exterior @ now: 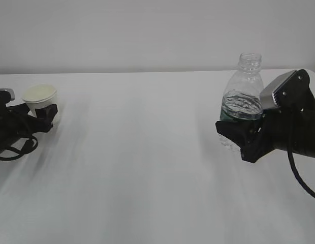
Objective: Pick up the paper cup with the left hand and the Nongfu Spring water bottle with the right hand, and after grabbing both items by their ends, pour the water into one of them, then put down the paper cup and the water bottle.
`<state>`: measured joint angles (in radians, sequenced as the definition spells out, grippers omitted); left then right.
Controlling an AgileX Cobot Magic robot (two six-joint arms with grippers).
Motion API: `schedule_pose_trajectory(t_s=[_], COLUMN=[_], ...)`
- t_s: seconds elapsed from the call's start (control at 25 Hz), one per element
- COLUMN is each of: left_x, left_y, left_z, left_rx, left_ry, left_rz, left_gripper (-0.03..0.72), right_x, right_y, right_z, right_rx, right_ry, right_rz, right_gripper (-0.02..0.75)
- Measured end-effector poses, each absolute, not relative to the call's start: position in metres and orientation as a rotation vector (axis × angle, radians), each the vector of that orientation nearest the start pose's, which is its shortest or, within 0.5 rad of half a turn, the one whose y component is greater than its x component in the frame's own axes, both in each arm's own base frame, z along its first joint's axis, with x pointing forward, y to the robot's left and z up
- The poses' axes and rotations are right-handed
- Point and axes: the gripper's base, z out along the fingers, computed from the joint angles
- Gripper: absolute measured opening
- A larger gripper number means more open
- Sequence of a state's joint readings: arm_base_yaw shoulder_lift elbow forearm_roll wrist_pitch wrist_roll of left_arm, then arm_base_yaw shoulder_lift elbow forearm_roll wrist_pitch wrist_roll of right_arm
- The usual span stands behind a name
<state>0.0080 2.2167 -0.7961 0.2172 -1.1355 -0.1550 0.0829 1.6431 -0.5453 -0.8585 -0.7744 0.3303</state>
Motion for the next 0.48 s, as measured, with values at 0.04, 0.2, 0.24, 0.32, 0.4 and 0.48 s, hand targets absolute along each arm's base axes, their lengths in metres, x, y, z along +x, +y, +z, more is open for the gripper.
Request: schedule_pose_trajectory(t_s=[0.04,0.2,0.24,0.32,0.4,0.48], left_x=[0.371,0.378,0.379,0.381,0.384,0.389], left_y=[-0.015,-0.015,-0.014,-0.014,-0.014,-0.014], left_z=[0.069,0.062,0.061,0.06,0.061,0.062], left_rx=[0.08,0.08,0.08,0.08,0.081,0.083], left_ry=[1.774,1.791,1.792,1.792,1.786,1.788], left_rz=[-0.213,-0.21,-0.209,-0.209,-0.207,-0.202], left_gripper=[0.618,0.619,0.619,0.619,0.619,0.619], right_x=[0.276,0.276,0.276,0.276,0.276,0.276], right_y=[0.071,0.071,0.071,0.071,0.071,0.071], right_z=[0.168,0.168,0.168,0.168,0.168,0.168], right_rx=[-0.766,-0.764,-0.764,-0.764,-0.763,-0.763], right_ry=[1.805,1.806,1.806,1.806,1.807,1.807], right_rz=[0.378,0.379,0.379,0.379,0.38,0.38], right_gripper=[0.423,0.423,0.423,0.423,0.423,0.423])
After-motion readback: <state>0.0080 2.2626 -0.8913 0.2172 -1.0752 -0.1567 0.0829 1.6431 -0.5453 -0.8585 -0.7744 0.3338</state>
